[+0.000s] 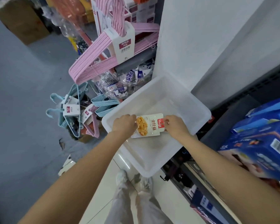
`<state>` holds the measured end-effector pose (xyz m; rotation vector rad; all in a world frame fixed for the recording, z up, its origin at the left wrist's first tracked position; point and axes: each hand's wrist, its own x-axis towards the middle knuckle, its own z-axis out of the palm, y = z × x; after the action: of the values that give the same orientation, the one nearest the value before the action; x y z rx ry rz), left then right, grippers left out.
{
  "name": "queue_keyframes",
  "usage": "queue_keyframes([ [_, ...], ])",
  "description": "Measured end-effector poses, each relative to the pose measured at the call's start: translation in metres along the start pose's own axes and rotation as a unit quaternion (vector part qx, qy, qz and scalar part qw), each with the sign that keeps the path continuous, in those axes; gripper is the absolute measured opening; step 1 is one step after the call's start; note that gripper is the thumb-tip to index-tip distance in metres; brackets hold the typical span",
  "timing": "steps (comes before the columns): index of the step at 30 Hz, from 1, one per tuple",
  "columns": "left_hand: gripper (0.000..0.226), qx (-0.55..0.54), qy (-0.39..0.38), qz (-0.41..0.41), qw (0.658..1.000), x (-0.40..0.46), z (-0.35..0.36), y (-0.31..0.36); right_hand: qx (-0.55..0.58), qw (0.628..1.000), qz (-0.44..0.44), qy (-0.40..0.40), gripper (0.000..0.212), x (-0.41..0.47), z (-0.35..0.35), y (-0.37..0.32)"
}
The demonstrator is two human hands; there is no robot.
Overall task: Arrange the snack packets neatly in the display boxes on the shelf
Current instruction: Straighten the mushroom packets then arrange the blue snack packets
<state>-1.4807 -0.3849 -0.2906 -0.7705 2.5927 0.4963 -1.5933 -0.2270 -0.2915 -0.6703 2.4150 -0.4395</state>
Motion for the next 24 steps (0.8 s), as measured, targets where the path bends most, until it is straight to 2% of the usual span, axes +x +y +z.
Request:
queue_keyframes([
  [2,0.031,0.008,0.020,0.011,1.000,-0.015,-0.003,0.001,-0.027,0.999,-0.014,0.010,0.027,-0.012,-0.003,-0.004],
  [7,0.024,-0.146,0.037,0.015,0.988,-0.056,-0.023,0.009,-0.059,0.997,-0.023,0.039,0.028,-0.058,-0.014,-0.016],
  [10,0.024,-0.141,0.065,0.050,0.987,-0.084,-0.028,0.017,-0.018,0.997,-0.016,0.070,0.026,-0.097,-0.021,-0.016],
  [17,0.024,-0.135,0.087,0.179,0.971,-0.169,-0.011,0.049,0.028,0.986,0.061,0.153,0.024,-0.230,-0.013,0.009],
  [24,0.025,-0.115,0.078,0.316,0.938,-0.260,0.021,0.129,0.039,0.958,0.161,0.235,0.024,-0.382,-0.016,0.069],
])
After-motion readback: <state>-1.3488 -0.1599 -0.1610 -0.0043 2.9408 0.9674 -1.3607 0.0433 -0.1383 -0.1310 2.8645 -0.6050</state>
